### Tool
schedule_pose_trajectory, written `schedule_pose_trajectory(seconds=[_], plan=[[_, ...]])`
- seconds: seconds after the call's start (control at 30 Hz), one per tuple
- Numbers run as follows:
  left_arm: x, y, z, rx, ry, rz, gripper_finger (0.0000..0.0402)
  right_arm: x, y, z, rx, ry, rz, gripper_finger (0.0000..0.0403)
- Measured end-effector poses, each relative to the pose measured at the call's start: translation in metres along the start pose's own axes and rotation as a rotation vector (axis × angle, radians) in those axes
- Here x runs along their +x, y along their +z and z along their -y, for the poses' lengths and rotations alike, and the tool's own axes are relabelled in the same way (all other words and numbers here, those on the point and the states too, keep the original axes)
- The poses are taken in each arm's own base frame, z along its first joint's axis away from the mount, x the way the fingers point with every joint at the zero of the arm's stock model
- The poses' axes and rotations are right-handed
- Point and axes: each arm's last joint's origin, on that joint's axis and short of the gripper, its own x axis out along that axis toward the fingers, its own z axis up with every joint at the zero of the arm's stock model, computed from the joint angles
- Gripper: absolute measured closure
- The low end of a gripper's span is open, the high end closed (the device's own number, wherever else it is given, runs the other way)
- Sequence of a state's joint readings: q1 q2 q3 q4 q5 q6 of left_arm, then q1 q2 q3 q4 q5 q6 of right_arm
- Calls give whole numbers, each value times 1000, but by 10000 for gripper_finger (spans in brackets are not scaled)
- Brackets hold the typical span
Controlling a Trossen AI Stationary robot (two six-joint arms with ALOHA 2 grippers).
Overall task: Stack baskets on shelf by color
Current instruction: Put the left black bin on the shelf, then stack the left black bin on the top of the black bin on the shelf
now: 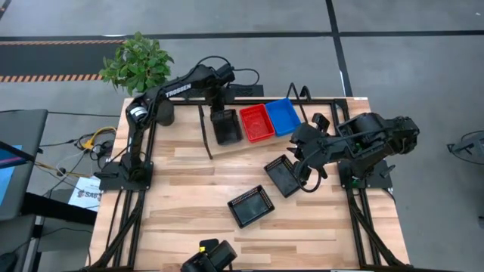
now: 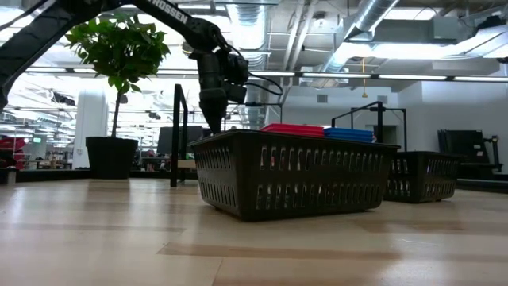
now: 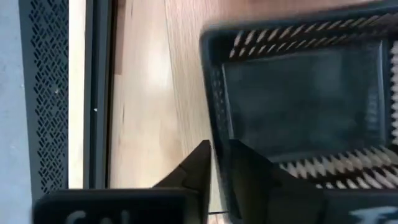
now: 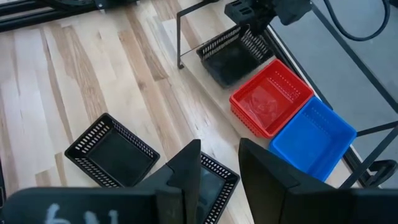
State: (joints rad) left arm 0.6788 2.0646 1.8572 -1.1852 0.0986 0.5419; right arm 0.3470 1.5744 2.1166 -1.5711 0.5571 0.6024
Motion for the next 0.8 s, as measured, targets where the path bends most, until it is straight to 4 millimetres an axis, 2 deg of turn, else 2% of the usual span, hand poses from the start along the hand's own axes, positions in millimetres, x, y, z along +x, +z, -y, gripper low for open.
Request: schedule_pose_trajectory(seconds=[0.2, 0.27, 0.4, 0.5, 0.57, 0.63, 0.7, 0.8], plan=[[-1, 0, 0, -9, 27, -7, 289, 0, 0, 0, 0, 2, -1, 269], [-7, 0, 0, -19, 35, -24, 272, 0, 0, 0, 0, 2, -2, 269], [-33, 3, 3, -33, 8, -13, 256, 0, 0, 0, 0, 3, -3, 269], [-63, 11, 7, -70, -24, 116, 256, 0, 0, 0, 3, 4, -3, 269], [-87, 15, 15, -86, -63, 215, 257, 0, 0, 0, 9, 4, -3, 269], [-103, 19, 28, -92, -121, 292, 259, 0, 0, 0, 17, 5, -4, 269], [-111, 25, 46, -49, -174, 327, 259, -1, -1, -2, 15, 10, -3, 269], [-114, 36, 86, 69, -253, 327, 259, -2, -3, -4, 5, 20, -3, 269]])
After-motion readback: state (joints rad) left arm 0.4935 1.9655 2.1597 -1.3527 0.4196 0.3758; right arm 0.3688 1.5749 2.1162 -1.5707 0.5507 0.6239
